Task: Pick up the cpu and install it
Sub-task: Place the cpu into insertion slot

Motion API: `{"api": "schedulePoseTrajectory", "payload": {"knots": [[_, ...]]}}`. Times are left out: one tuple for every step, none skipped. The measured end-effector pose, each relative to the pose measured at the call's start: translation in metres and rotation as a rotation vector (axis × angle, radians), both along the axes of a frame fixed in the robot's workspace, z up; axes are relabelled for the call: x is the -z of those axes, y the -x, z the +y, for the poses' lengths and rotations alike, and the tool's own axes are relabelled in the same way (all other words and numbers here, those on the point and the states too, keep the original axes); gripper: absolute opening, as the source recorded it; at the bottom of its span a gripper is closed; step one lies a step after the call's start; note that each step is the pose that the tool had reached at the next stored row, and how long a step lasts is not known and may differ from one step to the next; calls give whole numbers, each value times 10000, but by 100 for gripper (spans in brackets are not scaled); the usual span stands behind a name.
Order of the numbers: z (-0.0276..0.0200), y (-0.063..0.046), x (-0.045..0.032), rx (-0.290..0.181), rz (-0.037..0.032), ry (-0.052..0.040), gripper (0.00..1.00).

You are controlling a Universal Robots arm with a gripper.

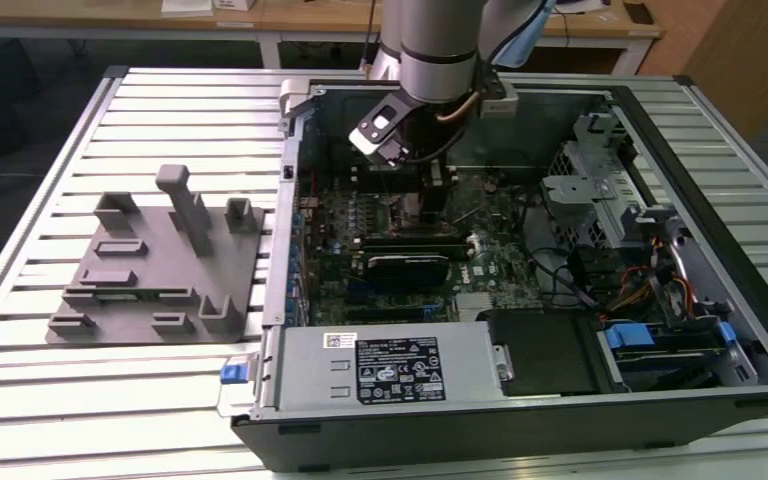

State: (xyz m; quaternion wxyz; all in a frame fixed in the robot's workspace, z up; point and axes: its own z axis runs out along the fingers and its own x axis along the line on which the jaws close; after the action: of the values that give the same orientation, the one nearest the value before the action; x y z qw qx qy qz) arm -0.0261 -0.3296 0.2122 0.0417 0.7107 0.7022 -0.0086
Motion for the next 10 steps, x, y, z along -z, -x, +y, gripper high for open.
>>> {"api": "schedulePoseTrajectory", "payload": {"knots": [[7, 0, 5, -14, 0, 0, 55], [15, 0, 10, -33, -1, -1, 55], [21, 0, 14, -58, -1, -1, 55], [25, -1, 22, -79, -1, -2, 55], [27, -3, 32, -89, -1, -1, 55], [28, -6, 43, -95, -1, 6, 55], [29, -7, 55, -96, -1, 10, 55], [29, -7, 62, -95, -1, 10, 55], [30, -7, 66, -96, -1, 10, 55], [29, -7, 65, -96, 0, 12, 55]]}}
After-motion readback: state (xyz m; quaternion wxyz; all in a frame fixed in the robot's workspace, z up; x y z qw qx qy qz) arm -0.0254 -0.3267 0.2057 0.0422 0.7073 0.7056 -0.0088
